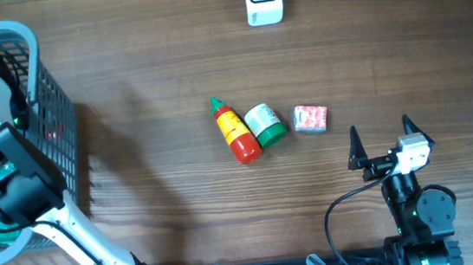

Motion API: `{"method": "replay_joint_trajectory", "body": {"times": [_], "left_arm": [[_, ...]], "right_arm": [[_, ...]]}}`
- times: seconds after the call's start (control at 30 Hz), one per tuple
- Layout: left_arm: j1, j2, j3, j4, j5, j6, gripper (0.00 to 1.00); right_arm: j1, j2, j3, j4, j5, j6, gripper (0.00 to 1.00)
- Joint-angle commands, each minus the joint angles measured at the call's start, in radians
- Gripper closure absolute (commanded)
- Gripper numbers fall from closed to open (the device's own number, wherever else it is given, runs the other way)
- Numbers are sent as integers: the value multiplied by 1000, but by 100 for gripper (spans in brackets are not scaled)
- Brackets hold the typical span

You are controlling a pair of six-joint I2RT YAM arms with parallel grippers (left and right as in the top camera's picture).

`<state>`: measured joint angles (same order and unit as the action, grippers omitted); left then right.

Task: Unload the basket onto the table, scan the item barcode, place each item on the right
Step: 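Move the left gripper back into the basket toward remaining items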

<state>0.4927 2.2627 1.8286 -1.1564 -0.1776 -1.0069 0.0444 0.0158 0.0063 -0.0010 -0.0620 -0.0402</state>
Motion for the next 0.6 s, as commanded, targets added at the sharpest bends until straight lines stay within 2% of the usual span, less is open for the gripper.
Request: {"method": "replay_joint_trajectory", "body": {"times": [0.0,0.1,0.33,0.57], "left_arm": [[-13,19,-41,-53,18,-3,96],[-10,-124,-41,-99,-23,-3,96],[-4,-534,-41,-161,-17,-2,96],[-5,-894,-41,-193,85,14,96]], "right_arm": [[4,-2,-1,2,3,-12,0],[4,-2,-1,2,3,-12,0],[4,-2,-1,2,3,-12,0],[4,-2,-1,2,3,-12,0]]}}
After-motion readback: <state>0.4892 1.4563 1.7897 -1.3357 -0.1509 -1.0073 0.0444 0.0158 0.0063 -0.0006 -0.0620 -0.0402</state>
